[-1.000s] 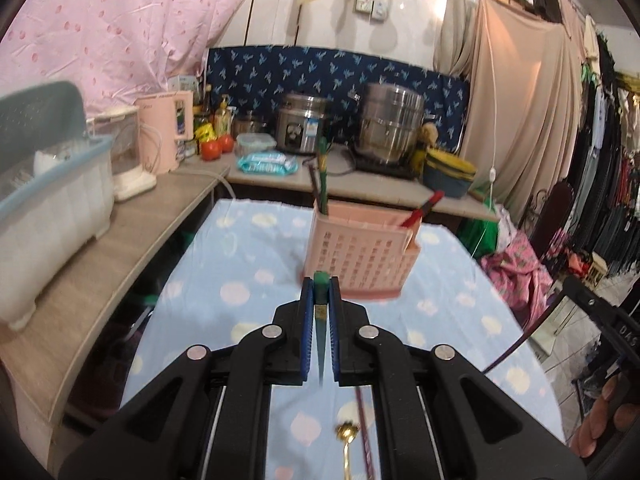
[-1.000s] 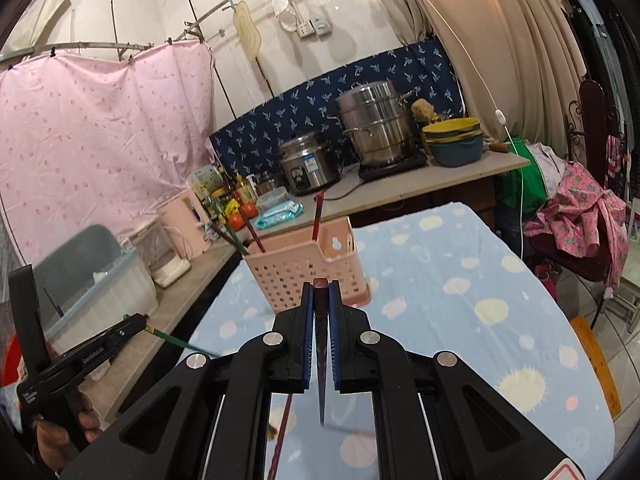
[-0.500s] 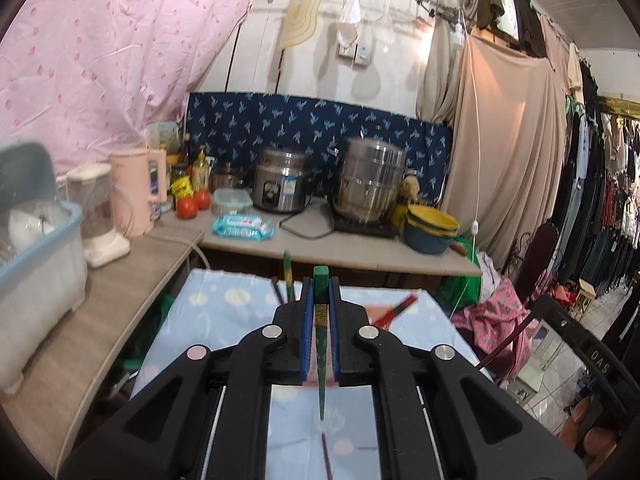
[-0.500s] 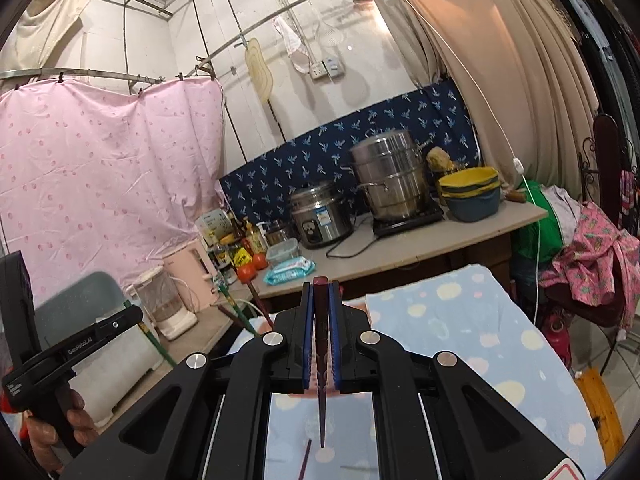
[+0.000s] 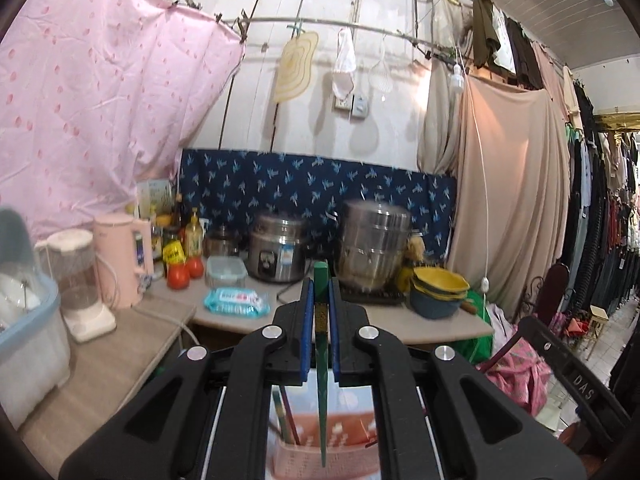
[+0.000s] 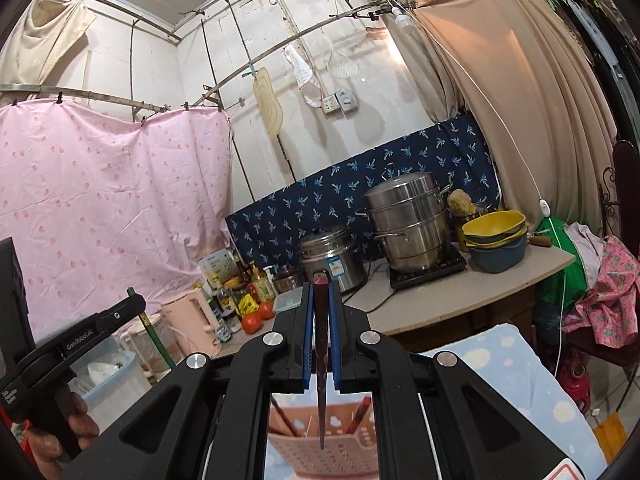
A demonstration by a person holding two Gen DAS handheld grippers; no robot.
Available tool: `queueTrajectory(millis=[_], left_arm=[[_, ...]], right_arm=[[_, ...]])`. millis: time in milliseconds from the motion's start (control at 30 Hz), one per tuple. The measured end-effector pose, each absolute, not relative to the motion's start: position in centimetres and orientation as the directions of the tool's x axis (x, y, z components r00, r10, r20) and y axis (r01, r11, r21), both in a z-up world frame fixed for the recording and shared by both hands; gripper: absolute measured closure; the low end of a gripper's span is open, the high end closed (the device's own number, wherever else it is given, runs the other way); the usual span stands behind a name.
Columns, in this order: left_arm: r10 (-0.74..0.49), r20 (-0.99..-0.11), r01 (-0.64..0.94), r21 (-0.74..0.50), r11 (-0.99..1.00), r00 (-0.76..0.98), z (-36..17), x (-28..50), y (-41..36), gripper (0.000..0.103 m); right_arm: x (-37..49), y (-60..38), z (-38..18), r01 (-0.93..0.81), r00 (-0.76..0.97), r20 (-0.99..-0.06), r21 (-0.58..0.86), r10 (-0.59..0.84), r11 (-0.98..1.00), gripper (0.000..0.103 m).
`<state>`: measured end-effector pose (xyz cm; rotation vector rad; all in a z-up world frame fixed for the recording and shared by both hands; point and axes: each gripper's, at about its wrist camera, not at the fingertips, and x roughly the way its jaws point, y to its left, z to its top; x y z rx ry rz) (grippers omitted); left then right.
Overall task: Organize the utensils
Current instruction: 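Lift and carry both chopsticks into the pink basket, then open both tools to release the chopsticks into the basket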
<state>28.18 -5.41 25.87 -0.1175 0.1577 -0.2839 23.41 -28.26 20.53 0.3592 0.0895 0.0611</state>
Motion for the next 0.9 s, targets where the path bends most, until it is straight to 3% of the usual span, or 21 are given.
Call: queueTrajectory(millis=[200,700,733,800,833,900], left_arm=[[-0.27,-0.152,0.254,-0.115,0.96,0.951,24.4,31.1,-6.5,0.096],[-0.242,-0.313,0.213,-0.126,0.969,0.918,17.5,34.8,-6.6,0.095],[-0.235,-0.314,0.207,-0.12,0.971,0.92,17.4,34.7,-6.7,0.092],[-0.218,-0.32,0.194,-0.106,0.975,0.922,17.2,34.5,-6.7,0.072],[-0.209,-0.318,0.185,-0.104,0.977,0.925,17.2,34.3,-6.7,0.056],[-0.199,-0.305,0.176,-0.102,0.979,0.931,17.2,33.7,-6.6,0.052]], right_arm=[[27.6,-28.5,19.4,-0.031,0.991,-0.112,0.385,0.08,0.922,0.096],[31.2,-28.3,13.2,0.014,0.956,-0.279,0.356,0.092,0.935,0.096],[31.3,-28.3,13.1,0.016,0.955,-0.283,0.356,0.092,0.935,0.095],[31.2,-28.3,12.9,0.021,0.955,-0.283,0.354,0.085,0.935,0.089],[31.0,-28.3,12.9,0.023,0.955,-0.284,0.352,0.083,0.936,0.087],[30.8,-28.3,12.9,0.025,0.956,-0.281,0.353,0.08,0.935,0.082]])
